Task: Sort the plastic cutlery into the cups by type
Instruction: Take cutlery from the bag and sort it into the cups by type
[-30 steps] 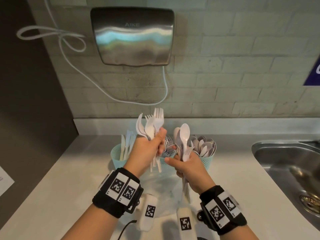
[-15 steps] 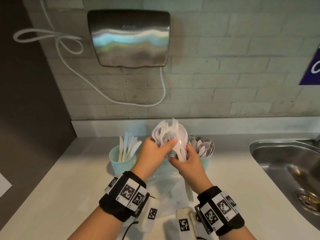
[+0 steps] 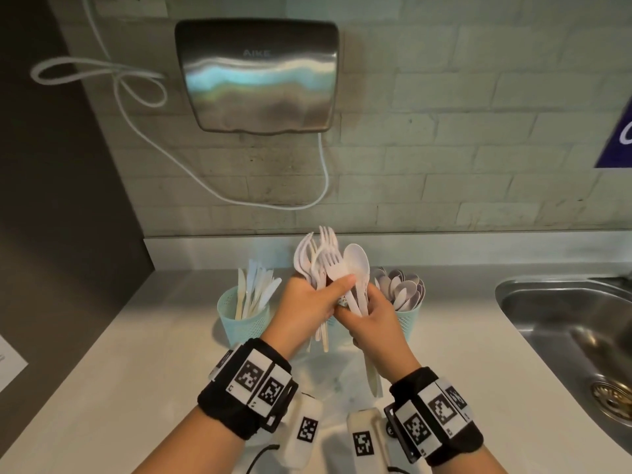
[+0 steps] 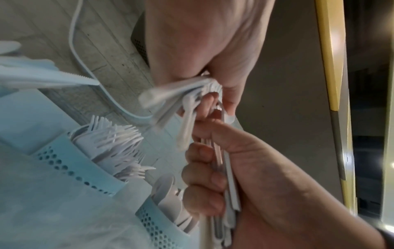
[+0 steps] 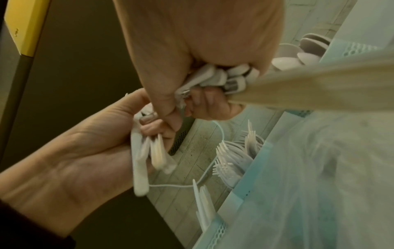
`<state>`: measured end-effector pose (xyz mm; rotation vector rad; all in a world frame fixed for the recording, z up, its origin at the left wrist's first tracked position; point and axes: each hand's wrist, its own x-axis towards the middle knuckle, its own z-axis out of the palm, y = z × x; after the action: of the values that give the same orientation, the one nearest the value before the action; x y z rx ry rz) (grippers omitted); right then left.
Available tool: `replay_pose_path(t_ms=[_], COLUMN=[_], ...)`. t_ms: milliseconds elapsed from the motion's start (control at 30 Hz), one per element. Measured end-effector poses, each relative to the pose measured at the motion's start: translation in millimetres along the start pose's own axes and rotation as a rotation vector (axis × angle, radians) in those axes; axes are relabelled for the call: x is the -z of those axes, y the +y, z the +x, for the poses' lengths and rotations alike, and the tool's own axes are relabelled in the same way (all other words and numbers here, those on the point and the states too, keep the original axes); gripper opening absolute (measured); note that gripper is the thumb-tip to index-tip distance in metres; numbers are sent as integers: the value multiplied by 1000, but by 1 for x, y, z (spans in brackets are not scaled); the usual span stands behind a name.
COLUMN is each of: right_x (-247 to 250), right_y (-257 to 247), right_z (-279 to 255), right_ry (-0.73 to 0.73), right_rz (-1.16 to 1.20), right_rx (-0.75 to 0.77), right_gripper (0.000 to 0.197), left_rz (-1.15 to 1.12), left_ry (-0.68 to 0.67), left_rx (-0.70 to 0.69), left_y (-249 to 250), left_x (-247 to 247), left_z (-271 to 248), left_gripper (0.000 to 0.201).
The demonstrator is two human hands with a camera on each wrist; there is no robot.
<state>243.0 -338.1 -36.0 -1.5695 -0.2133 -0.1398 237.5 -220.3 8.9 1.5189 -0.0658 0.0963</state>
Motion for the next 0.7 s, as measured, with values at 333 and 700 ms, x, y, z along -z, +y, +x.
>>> replay_pose_path(t_ms=[333,700], right_x=[14,25], right_y=[1,-3], right_z=[-6,-5], right_ry=[77,142], right_rz=[64,76], right_rx=[-112,-131], right_gripper=[13,11], left_rz=[-143,-17], left_ry=[267,116], left_rx=[-189,-132], left_y=[28,4], left_x=[31,1], left_z=[34,73], left_gripper=[27,10])
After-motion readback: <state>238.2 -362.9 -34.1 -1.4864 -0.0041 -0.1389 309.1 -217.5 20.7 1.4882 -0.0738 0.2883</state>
